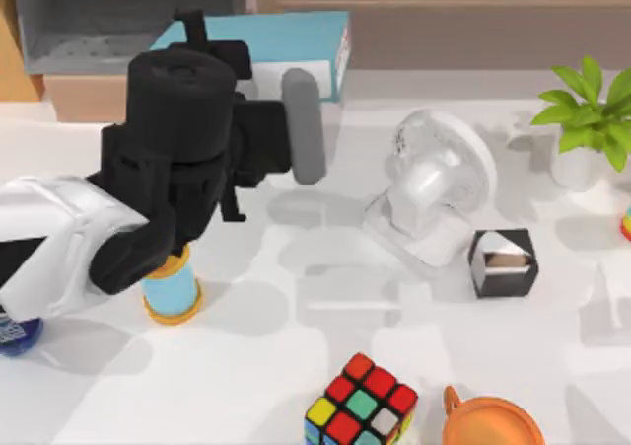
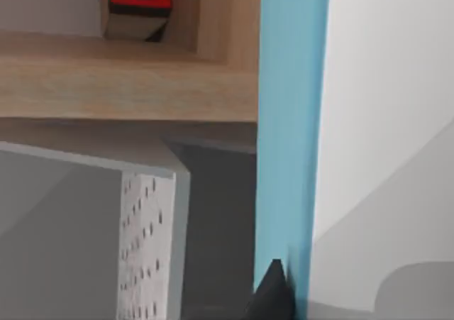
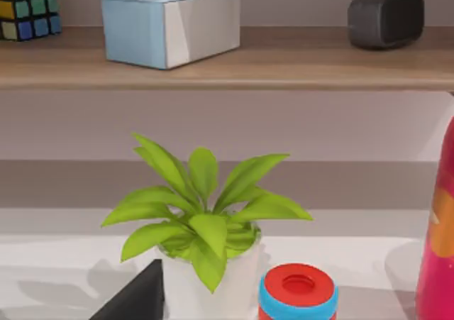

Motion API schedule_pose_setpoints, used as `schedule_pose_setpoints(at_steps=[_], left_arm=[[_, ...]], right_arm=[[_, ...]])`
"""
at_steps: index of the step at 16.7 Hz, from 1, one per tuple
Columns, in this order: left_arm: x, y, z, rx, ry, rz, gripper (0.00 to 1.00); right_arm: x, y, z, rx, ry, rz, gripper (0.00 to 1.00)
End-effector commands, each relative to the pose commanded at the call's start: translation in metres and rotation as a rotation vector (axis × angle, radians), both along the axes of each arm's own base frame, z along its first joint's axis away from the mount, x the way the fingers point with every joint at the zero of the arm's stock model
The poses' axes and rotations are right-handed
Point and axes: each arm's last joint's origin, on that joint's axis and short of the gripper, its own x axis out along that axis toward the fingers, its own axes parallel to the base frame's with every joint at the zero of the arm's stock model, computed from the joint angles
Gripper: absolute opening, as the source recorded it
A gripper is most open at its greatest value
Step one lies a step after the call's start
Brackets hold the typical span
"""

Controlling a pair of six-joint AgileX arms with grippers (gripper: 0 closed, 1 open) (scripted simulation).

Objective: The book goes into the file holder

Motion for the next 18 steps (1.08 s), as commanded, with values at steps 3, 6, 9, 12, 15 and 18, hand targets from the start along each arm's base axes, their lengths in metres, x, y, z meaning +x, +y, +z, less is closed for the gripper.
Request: schedule_pose_setpoints(at_steps=[3, 6, 9, 12, 15, 18], left_arm=[[0.008, 0.045, -0.012, 0.079, -0.016, 0.062, 0.0], [0.024, 0.079, -0.024, 0.121, -0.035, 0.11, 0.0], [0.044, 0.099, -0.036, 0.134, -0.055, 0.123, 0.0], [0.063, 0.108, -0.047, 0.13, -0.074, 0.112, 0.0], [0.071, 0.11, -0.054, 0.126, -0.076, 0.101, 0.0], [0.071, 0.11, -0.054, 0.126, -0.076, 0.101, 0.0]], right_arm=[[0.0, 0.0, 0.0, 0.0, 0.0, 0.0, 1.0], [0.0, 0.0, 0.0, 0.0, 0.0, 0.0, 1.0], [0.0, 0.0, 0.0, 0.0, 0.0, 0.0, 1.0], [0.0, 0.0, 0.0, 0.0, 0.0, 0.0, 1.0], [0.0, 0.0, 0.0, 0.0, 0.0, 0.0, 1.0], [0.0, 0.0, 0.0, 0.0, 0.0, 0.0, 1.0]])
